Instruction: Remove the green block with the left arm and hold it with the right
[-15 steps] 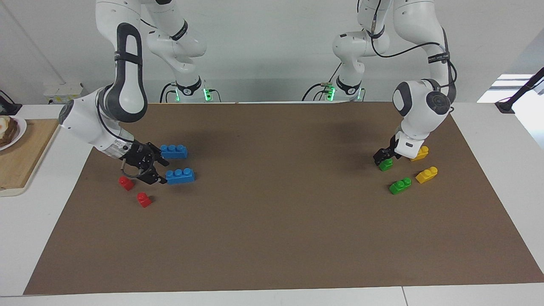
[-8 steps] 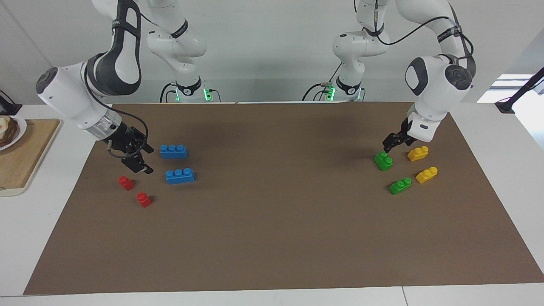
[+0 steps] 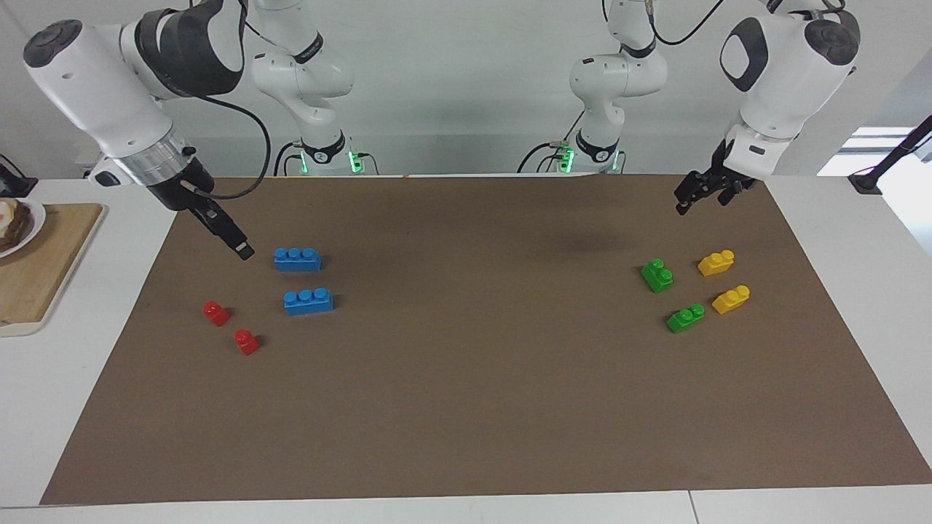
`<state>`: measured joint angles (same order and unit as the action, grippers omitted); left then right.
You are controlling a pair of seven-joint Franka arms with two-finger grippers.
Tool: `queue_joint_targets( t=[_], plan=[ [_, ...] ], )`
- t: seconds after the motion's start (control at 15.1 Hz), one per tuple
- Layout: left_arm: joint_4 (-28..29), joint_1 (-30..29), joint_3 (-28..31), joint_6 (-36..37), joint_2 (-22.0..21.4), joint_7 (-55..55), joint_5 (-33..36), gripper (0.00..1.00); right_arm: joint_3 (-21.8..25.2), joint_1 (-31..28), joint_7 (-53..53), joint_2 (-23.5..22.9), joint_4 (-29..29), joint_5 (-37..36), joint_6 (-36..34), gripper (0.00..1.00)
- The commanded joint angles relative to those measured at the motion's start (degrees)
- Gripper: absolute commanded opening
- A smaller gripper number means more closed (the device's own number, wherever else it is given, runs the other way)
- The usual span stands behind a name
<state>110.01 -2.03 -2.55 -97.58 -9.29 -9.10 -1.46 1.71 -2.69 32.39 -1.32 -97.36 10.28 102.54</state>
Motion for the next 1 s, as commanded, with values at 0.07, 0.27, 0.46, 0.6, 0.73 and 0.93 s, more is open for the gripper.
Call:
queue_joint_targets(
  t=[0.07,0.27,0.46,0.6,0.73,0.93],
  plan=[
    [-5.32,-0.25,-0.18,5.64,0.68,3.12,-0.03,1.0,-1.79,-0.12,-14.08,2.63,0.85,-6.23,-3.22,1.0],
    [-9.0,-0.42,-0.26,10.11,1.37,9.35,0.58,1.0,-2.41,-0.04,-20.24,4.13,0.85,-8.51,-5.07,1.0],
    [-11.22,-0.51,-0.18,11.01,2.7,9.81,1.11,1.0,-2.94,-0.21,-23.51,3.96,3.65,-10.46,-9.27,1.0],
    [-12.44,-0.17,-0.09,11.36,4.27,9.81,1.11,1.0,-2.94,-0.21,-23.51,3.44,5.68,-10.46,-12.53,1.0],
    [-14.81,0.36,-0.18,12.85,6.3,9.81,1.02,1.0,-2.94,-0.3,-23.6,3.35,5.95,-10.63,-14.11,1.0],
    [-17.1,0.36,-0.09,13.82,7.27,9.81,1.02,1.0,-2.94,-0.21,-23.95,3.26,6.74,-11.6,-15.0,1.0]
  ],
)
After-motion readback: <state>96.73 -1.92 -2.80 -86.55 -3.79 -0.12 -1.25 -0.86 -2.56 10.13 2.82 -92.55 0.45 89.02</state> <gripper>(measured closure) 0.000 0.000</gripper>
